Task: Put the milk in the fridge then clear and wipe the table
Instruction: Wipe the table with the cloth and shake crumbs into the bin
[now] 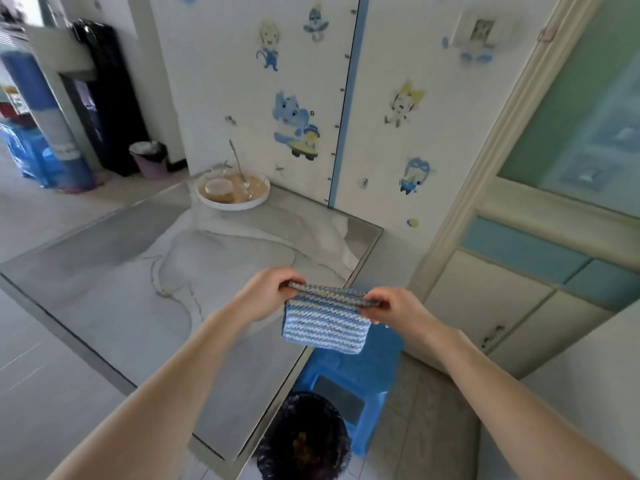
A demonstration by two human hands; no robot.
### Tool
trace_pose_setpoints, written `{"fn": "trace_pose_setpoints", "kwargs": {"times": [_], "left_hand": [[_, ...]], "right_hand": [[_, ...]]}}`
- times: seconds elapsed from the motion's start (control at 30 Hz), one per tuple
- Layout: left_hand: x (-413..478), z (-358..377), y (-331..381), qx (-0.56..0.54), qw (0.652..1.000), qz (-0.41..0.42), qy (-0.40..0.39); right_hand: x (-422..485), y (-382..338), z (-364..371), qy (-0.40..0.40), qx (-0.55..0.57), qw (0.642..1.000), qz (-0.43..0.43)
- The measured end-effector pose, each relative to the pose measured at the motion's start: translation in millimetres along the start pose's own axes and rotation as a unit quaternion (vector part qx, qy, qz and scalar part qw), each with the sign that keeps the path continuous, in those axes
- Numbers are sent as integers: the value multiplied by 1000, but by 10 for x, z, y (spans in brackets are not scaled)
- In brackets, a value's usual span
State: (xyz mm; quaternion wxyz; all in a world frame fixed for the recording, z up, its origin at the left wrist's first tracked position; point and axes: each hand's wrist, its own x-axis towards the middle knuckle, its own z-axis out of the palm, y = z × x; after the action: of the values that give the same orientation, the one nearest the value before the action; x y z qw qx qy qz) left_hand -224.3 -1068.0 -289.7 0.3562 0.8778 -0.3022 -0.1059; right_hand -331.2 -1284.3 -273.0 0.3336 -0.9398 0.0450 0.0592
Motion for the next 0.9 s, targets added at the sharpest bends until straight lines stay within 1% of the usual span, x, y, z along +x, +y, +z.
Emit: {"fn": "trace_pose_setpoints", "kwargs": {"times": [0.17, 0.27, 0.5, 0.6, 0.73, 0.9], "left_hand": [[117, -387, 4, 8, 1000, 20, 8], [213, -649, -102, 10, 999, 36, -3], [509, -1198, -580, 20, 994, 88, -60], [652, -1377, -774, 17, 992, 98, -78], [836, -1486, -983, 19, 988, 116, -105], [1153, -1522, -1160, 24, 984, 122, -129]], "right_hand": [[155, -239, -119, 47, 23, 999, -2], [313, -440, -111, 63, 46, 997, 11], [738, -899, 119, 106, 26, 993, 45], [875, -1058, 267, 131, 44, 988, 69], [1008, -1182, 433, 130, 63, 985, 100], [1298, -1173, 447, 110, 63, 984, 126]]}}
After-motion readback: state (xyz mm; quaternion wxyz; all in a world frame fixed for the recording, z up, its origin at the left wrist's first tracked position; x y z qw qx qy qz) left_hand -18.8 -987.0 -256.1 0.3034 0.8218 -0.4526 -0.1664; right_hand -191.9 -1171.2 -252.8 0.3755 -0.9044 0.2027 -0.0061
